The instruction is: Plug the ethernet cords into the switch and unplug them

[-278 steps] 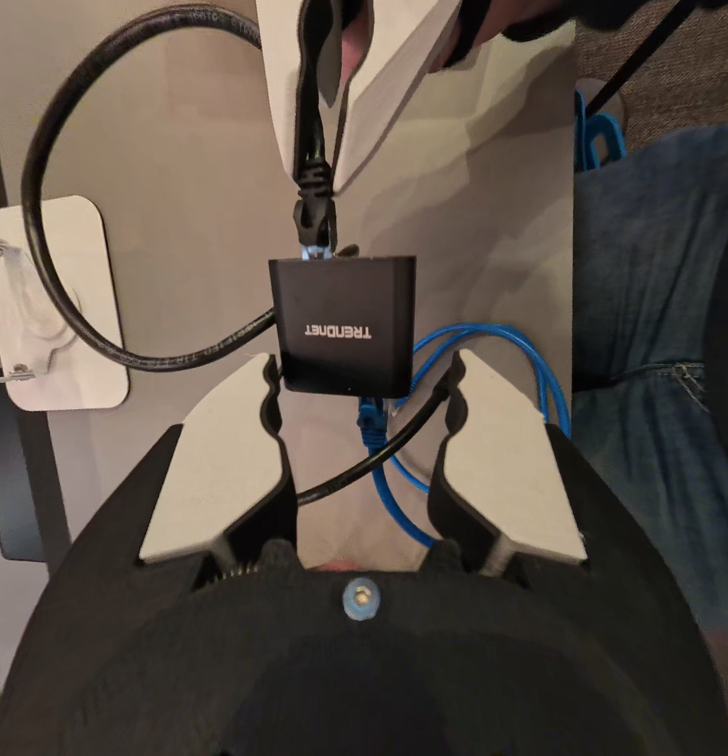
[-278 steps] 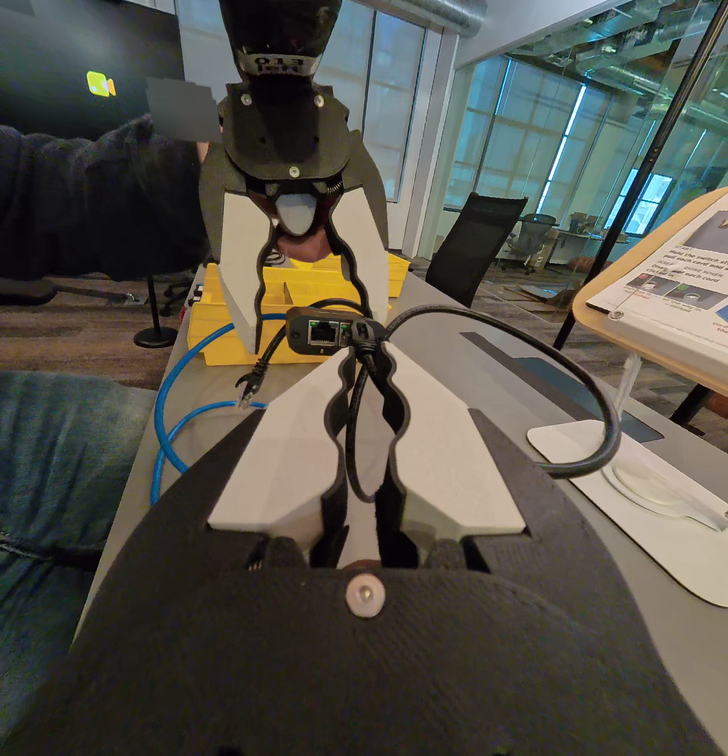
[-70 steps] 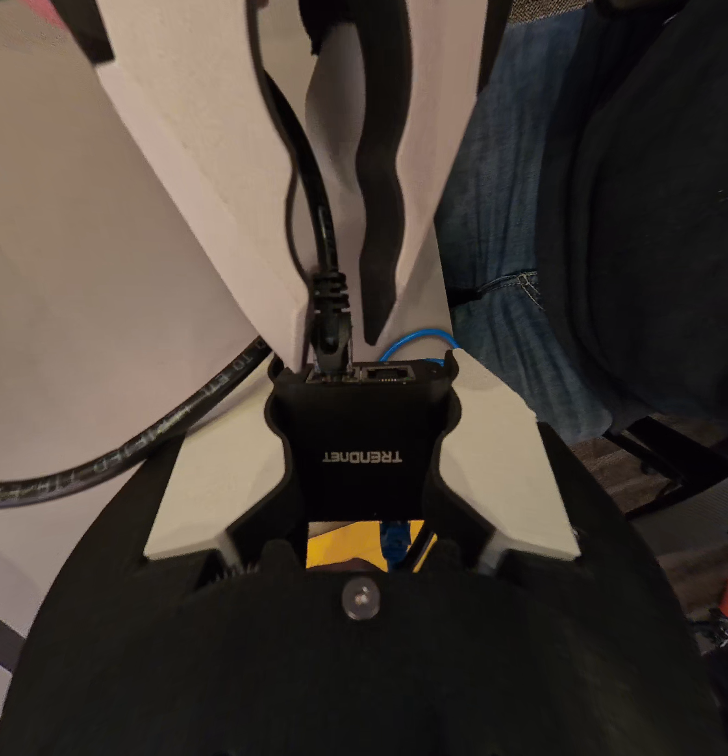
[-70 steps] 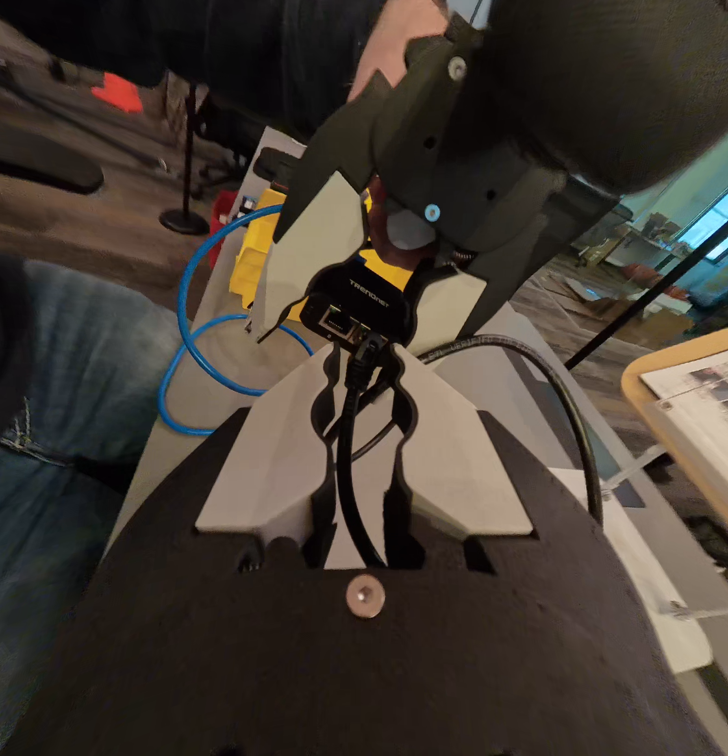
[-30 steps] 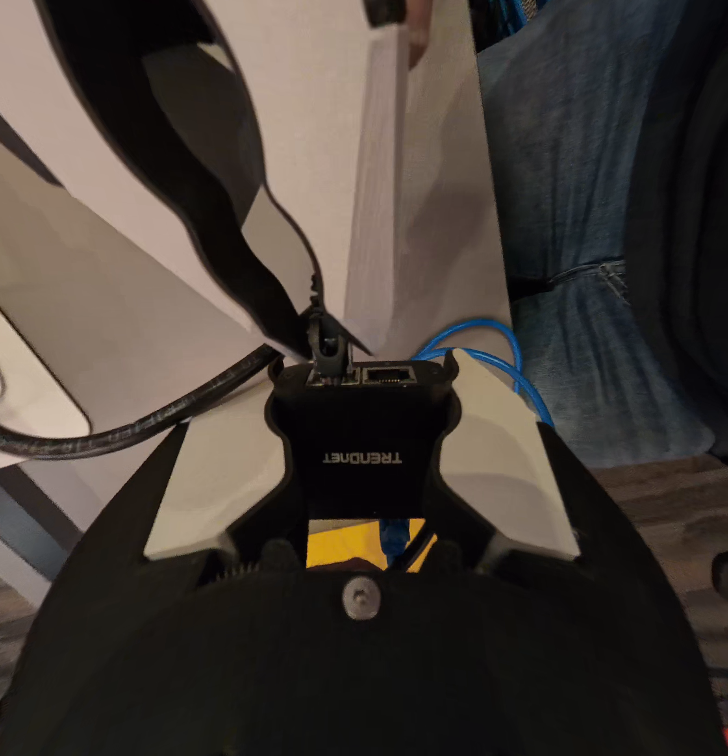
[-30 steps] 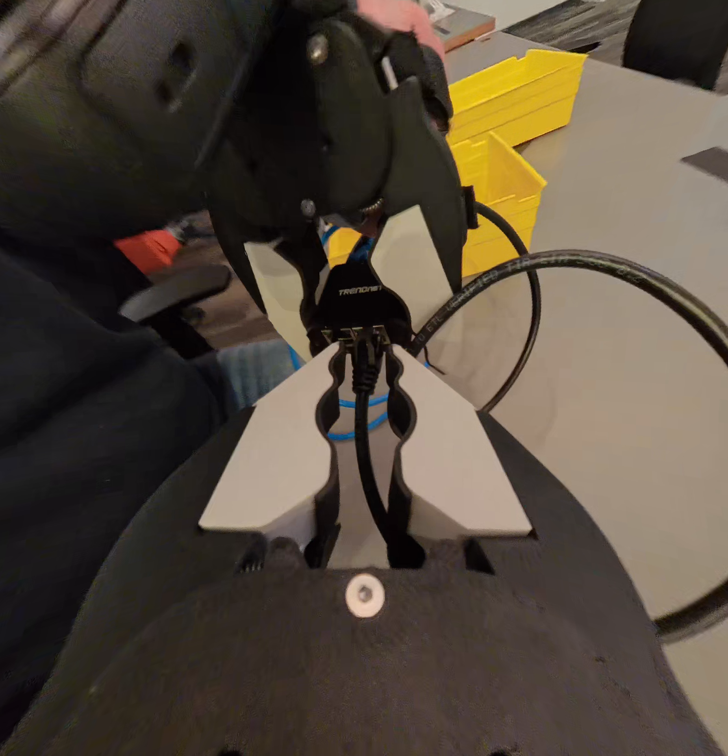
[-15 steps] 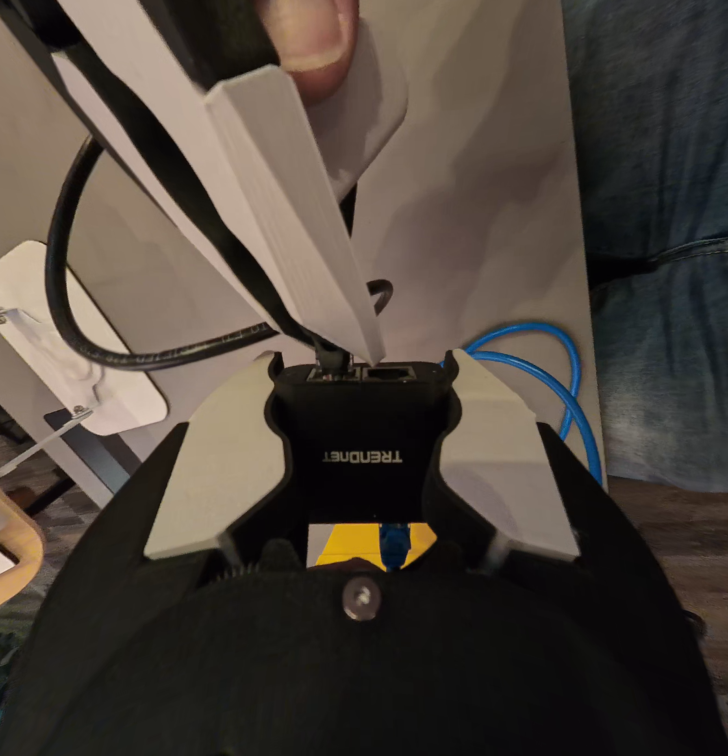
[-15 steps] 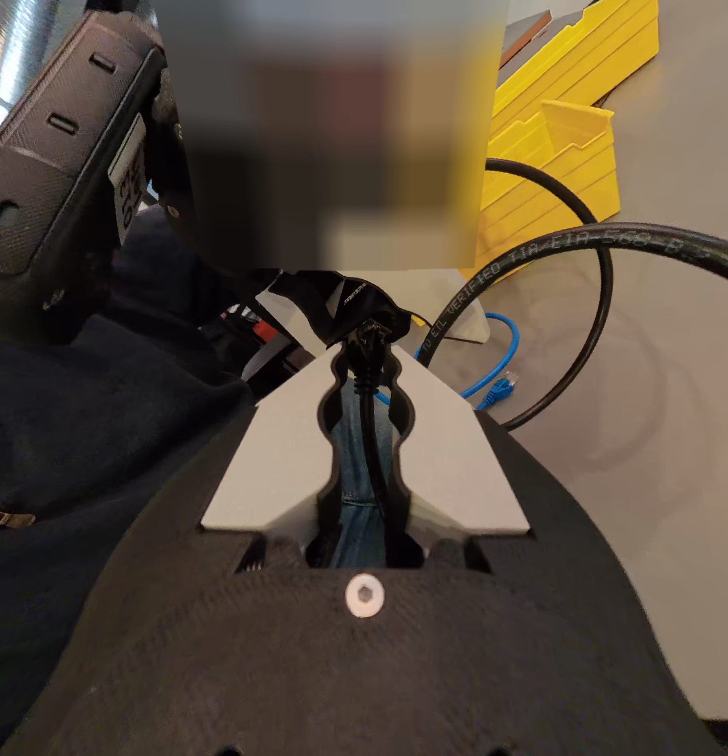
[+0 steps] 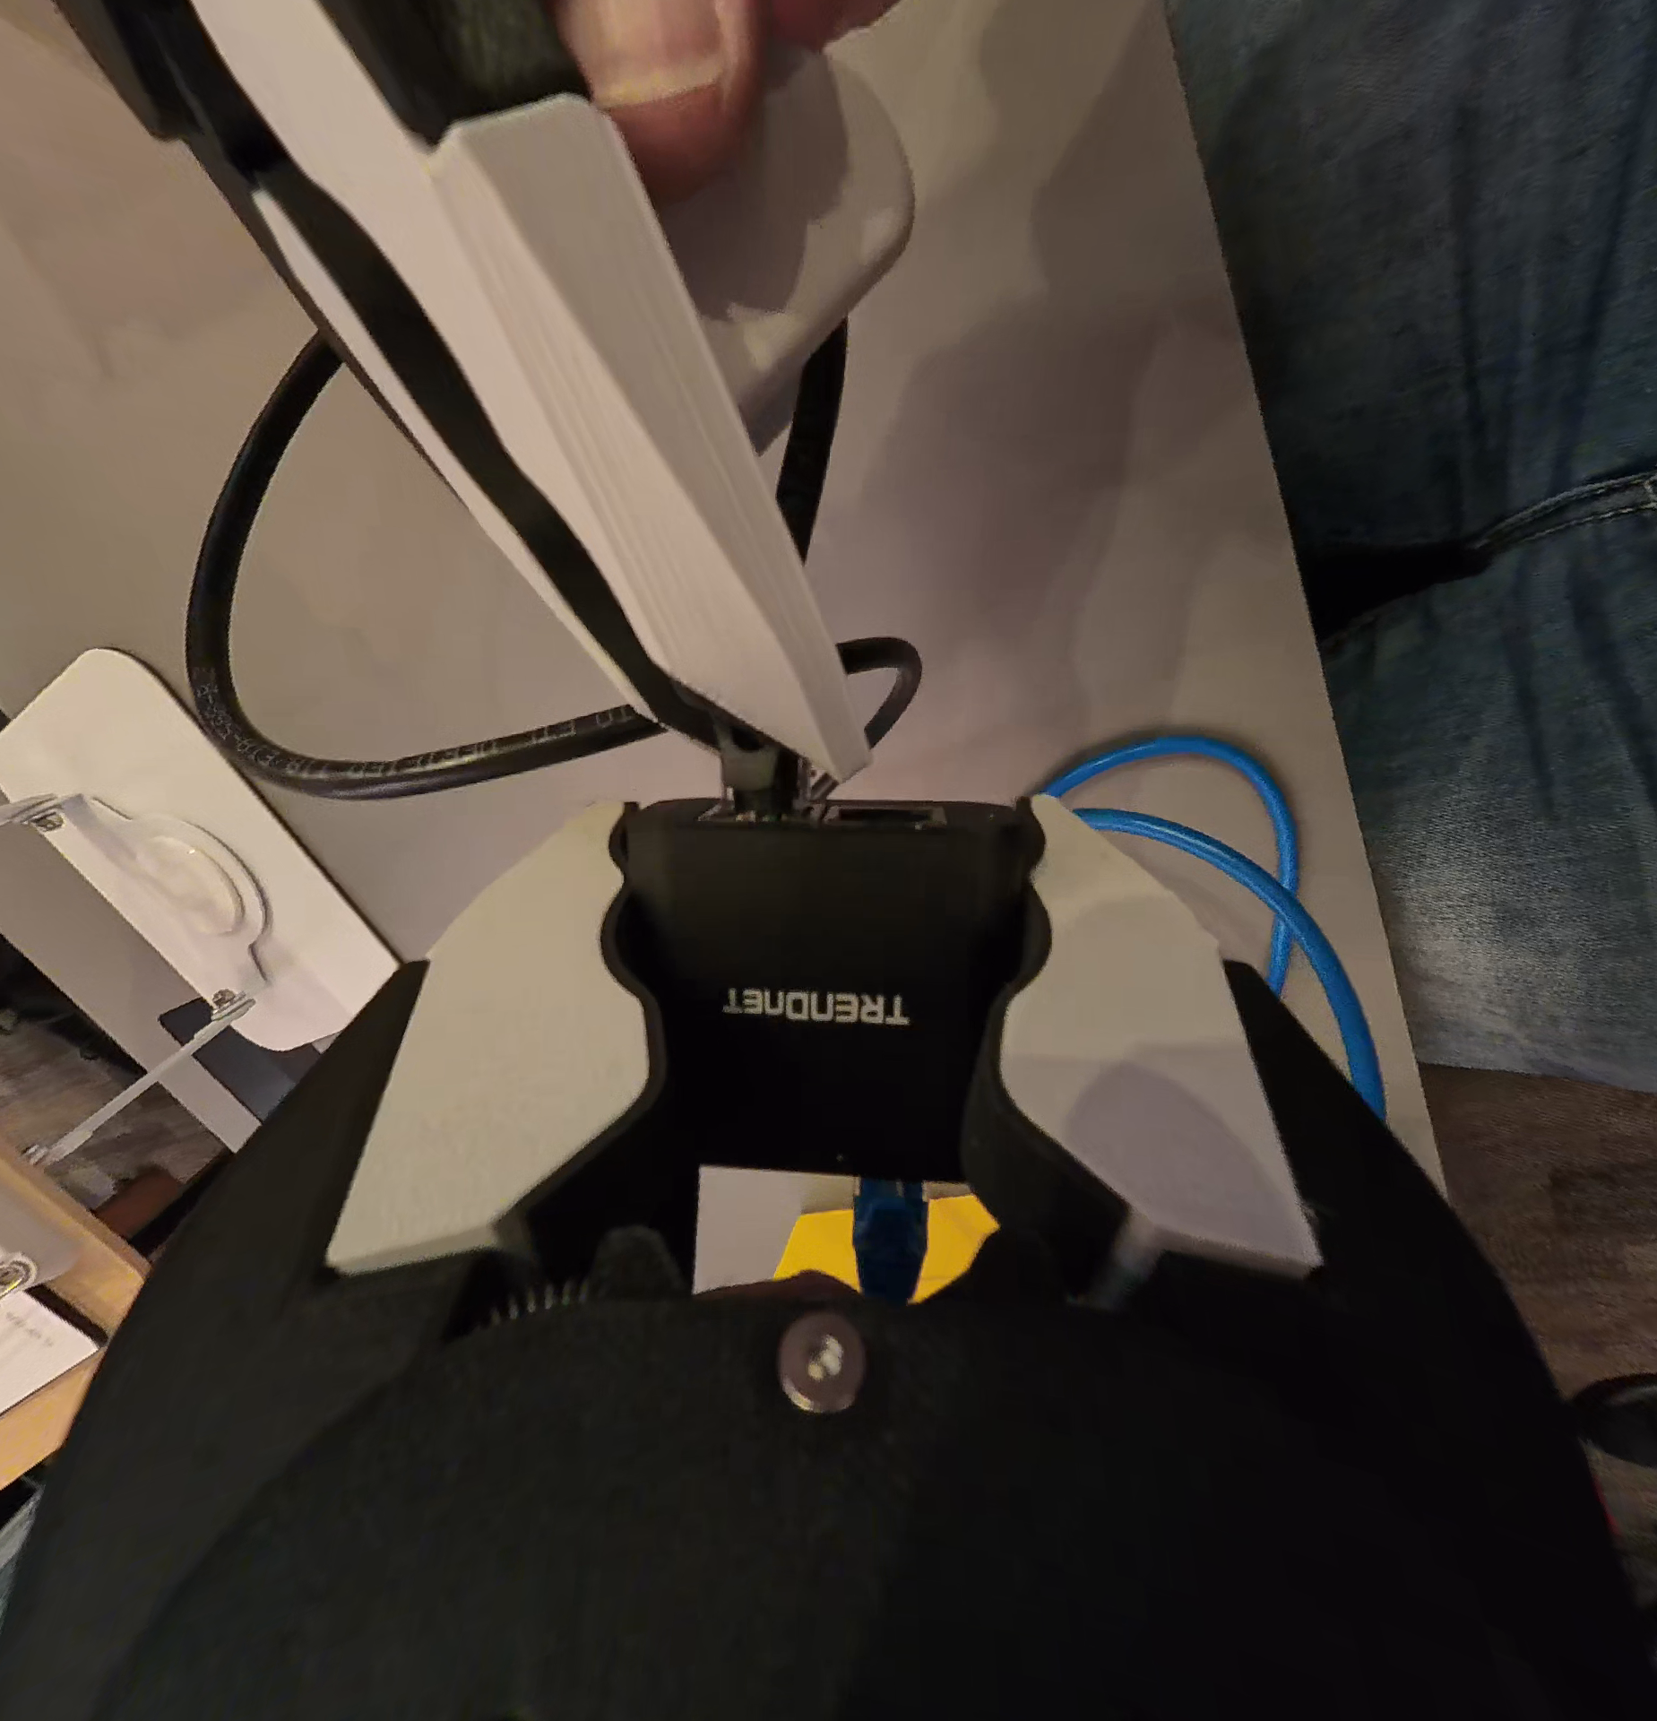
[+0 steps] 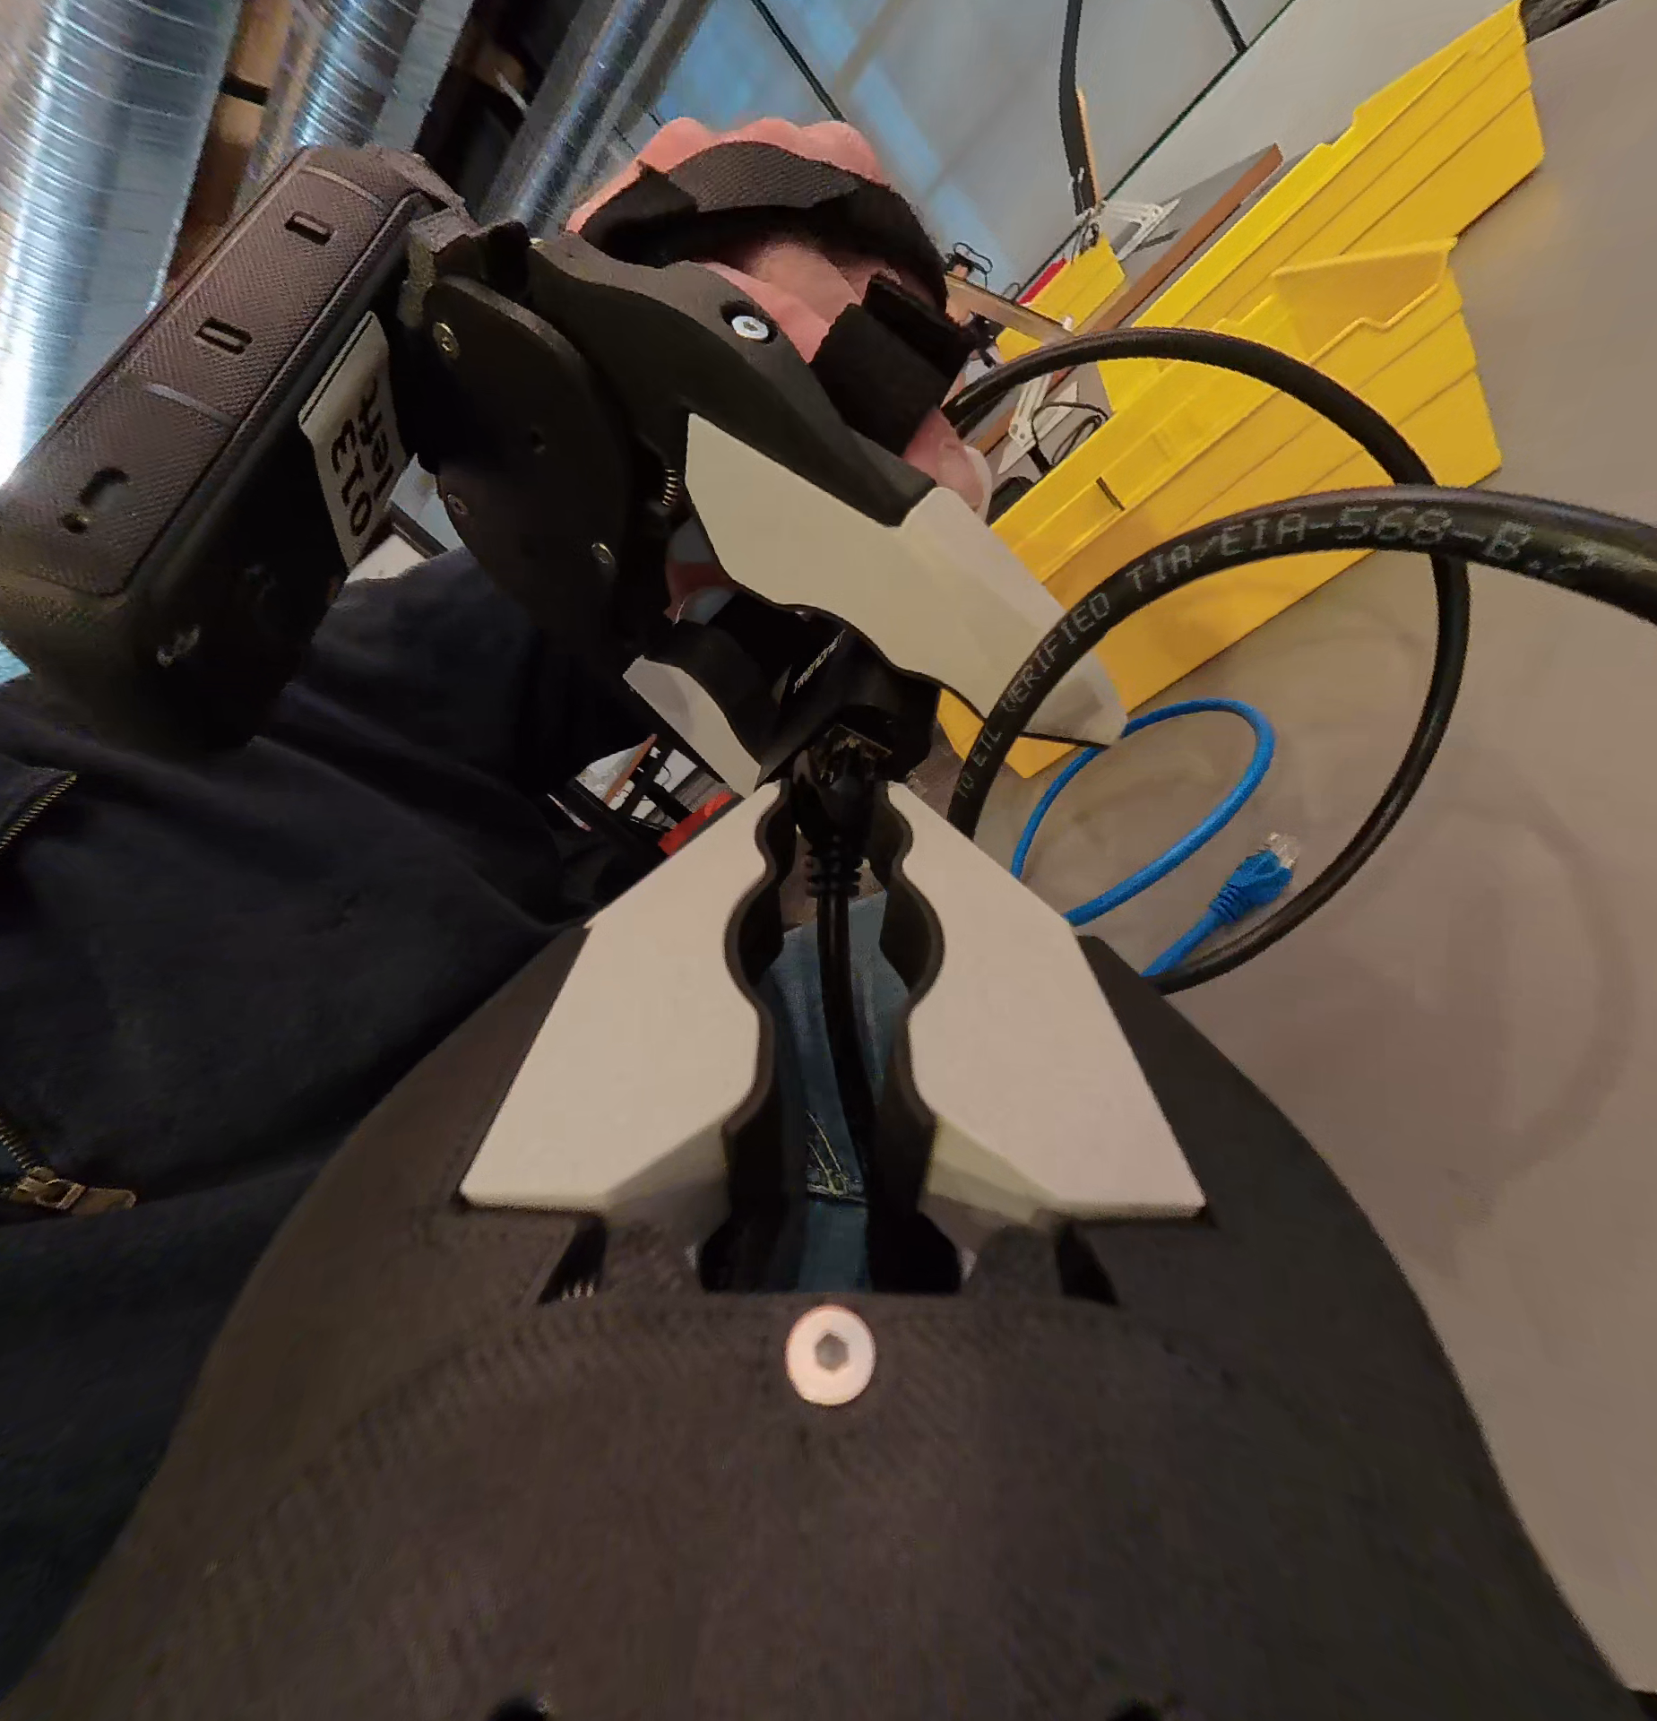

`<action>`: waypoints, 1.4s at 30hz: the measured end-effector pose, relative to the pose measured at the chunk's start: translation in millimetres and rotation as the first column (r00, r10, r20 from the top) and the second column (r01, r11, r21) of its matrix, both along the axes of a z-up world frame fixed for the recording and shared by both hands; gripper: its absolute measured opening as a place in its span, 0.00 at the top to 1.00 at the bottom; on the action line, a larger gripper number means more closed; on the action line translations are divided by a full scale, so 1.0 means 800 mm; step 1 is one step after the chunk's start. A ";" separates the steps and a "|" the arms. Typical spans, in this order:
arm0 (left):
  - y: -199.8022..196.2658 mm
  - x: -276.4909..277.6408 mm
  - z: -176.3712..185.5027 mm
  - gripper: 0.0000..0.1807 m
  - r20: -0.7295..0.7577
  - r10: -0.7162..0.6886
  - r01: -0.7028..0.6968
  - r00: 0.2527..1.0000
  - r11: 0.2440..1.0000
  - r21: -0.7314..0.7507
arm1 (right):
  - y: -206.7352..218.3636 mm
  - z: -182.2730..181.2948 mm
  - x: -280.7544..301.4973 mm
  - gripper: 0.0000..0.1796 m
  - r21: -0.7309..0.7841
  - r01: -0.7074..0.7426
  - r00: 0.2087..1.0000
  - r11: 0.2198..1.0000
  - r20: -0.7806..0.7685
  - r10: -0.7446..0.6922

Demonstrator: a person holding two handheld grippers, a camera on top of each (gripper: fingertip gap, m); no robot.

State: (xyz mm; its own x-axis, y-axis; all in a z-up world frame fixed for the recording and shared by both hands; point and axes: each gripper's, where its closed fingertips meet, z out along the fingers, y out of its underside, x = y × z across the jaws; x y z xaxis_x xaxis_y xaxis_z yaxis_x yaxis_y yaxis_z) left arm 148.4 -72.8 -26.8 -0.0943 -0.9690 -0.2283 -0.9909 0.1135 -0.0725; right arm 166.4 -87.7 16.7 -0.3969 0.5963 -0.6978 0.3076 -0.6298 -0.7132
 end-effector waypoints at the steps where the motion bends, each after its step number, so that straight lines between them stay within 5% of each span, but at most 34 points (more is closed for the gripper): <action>1: -0.002 -0.001 -0.001 0.59 -0.006 0.003 -0.004 1.000 1.000 -0.013 | -0.001 0.000 -0.001 0.92 -0.005 0.000 1.000 1.000 -0.004 0.000; 7: -0.008 -0.009 -0.003 0.59 0.002 0.042 -0.041 0.999 0.991 -0.129 | -0.001 0.000 -0.003 0.84 0.286 0.097 0.995 0.953 -0.030 -0.092; 10: -0.008 -0.008 0.005 0.59 0.023 0.043 -0.038 0.999 0.985 -0.171 | 0.002 -0.012 -0.001 0.83 0.551 0.100 0.992 0.828 0.005 -0.123; 15: -0.010 -0.007 0.011 0.59 0.008 0.026 -0.024 1.000 0.977 -0.212 | 0.010 0.009 -0.001 0.84 0.841 0.145 0.986 0.520 -0.080 -0.146; 17: -0.009 -0.006 0.014 0.57 0.020 0.030 -0.025 0.999 0.975 -0.222 | 0.018 0.017 0.000 0.85 0.930 0.183 0.977 0.319 -0.136 -0.162; 25: -0.015 -0.001 0.021 0.59 0.068 0.041 -0.019 0.997 0.956 -0.292 | 0.027 0.020 -0.005 0.88 0.952 0.202 0.952 -0.229 -0.246 -0.184; 34: -0.021 0.001 0.026 0.59 0.083 0.039 -0.007 0.996 0.937 -0.350 | 0.026 0.030 -0.005 0.90 0.863 0.177 0.959 -0.473 -0.259 -0.114; 42: -0.022 0.004 0.027 0.59 0.081 0.032 0.001 0.996 0.926 -0.377 | 0.024 0.036 -0.005 0.91 0.845 0.158 0.971 -0.511 -0.226 -0.074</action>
State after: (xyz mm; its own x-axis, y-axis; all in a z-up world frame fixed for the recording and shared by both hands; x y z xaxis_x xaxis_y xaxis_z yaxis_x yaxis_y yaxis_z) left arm 151.8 -90.1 -5.4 -0.0754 -0.9862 0.1474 -0.9806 0.0466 -0.1902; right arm 162.6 -68.5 45.5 -0.1672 0.3223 0.9317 0.3261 0.9099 -0.2563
